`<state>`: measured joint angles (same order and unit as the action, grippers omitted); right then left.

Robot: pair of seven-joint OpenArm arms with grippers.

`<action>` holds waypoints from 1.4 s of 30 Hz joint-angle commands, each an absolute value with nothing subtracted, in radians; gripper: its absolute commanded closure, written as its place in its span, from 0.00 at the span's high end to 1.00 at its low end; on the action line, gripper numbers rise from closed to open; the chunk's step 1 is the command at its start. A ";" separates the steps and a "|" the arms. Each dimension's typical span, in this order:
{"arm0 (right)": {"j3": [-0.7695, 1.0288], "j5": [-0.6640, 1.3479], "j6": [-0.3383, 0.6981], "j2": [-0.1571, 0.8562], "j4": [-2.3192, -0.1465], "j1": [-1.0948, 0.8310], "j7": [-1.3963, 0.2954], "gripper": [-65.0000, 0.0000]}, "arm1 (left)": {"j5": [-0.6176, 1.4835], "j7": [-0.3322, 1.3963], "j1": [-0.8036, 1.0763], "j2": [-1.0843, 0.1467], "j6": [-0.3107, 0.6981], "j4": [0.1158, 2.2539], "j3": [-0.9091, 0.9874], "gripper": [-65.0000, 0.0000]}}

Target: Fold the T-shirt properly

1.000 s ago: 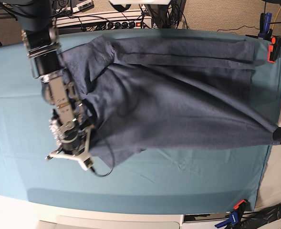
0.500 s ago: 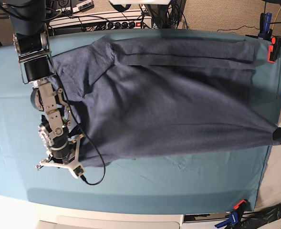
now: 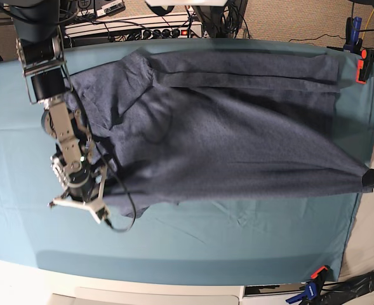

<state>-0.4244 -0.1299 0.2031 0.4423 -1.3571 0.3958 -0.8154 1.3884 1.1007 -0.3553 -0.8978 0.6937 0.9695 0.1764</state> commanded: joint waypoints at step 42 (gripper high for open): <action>-0.162 -0.233 0.137 0.460 -1.879 -0.146 -0.902 0.00 | 1.484 1.209 -0.062 -0.931 0.698 1.187 0.189 0.00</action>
